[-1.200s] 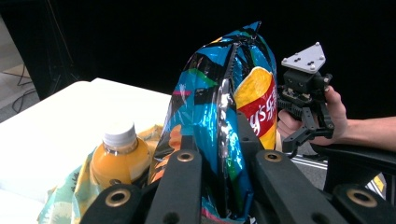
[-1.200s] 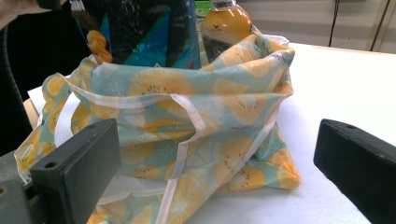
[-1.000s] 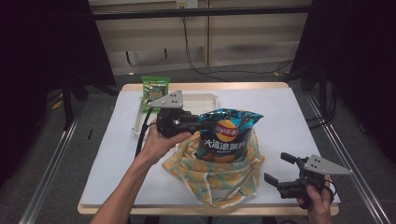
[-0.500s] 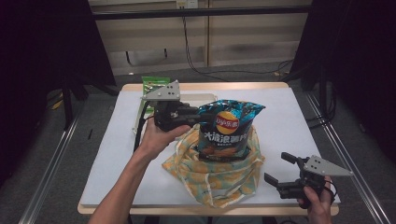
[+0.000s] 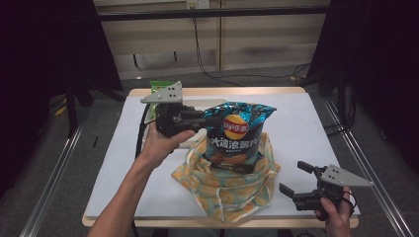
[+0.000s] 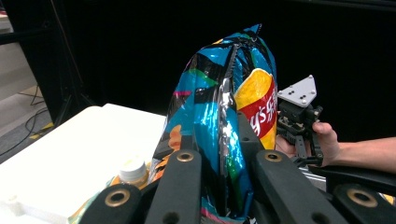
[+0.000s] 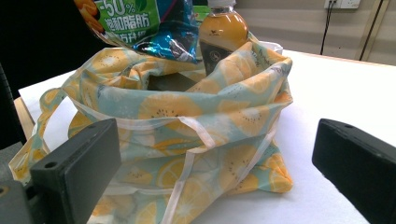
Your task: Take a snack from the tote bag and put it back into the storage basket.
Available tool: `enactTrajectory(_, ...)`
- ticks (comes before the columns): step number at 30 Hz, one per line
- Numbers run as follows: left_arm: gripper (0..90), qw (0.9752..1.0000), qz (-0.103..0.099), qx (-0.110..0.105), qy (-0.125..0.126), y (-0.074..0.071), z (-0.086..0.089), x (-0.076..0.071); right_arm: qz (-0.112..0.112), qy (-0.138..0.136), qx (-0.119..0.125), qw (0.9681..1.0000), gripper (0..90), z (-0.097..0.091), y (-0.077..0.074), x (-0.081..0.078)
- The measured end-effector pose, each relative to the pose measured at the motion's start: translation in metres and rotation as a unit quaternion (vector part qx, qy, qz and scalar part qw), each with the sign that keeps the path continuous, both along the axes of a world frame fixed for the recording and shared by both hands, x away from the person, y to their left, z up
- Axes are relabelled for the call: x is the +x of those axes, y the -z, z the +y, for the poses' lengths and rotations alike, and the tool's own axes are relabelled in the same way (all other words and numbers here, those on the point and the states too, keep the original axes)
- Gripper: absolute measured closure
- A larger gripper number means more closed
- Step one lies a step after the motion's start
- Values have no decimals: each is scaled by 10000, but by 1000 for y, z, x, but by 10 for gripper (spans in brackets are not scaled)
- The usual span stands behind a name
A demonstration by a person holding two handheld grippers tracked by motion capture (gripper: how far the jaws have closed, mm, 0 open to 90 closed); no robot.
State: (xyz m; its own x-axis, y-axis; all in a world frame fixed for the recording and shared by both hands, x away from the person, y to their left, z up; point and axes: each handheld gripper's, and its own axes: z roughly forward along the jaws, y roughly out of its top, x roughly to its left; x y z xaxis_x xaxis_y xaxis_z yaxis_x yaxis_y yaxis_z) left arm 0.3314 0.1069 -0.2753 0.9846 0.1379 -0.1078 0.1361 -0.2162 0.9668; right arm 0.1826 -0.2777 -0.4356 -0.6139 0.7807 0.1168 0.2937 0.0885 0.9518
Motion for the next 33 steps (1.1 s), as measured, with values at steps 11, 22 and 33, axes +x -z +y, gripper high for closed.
enactTrajectory(11, 839, 9999, 64, -77, -129, -3, 23, 3, 16, 4, 1, 10000, 8, 0, 0, 0)
enactTrajectory(22, 837, 9990, 158, -104, -406, 4, 50, 10, 33, -4, -20, 10000, 8, 0, 1, 1)
enactTrajectory(33, 836, 9979, 65, -167, -626, -6, 68, 12, 76, -38, -42, 10000, 6, 1, 2, 2)
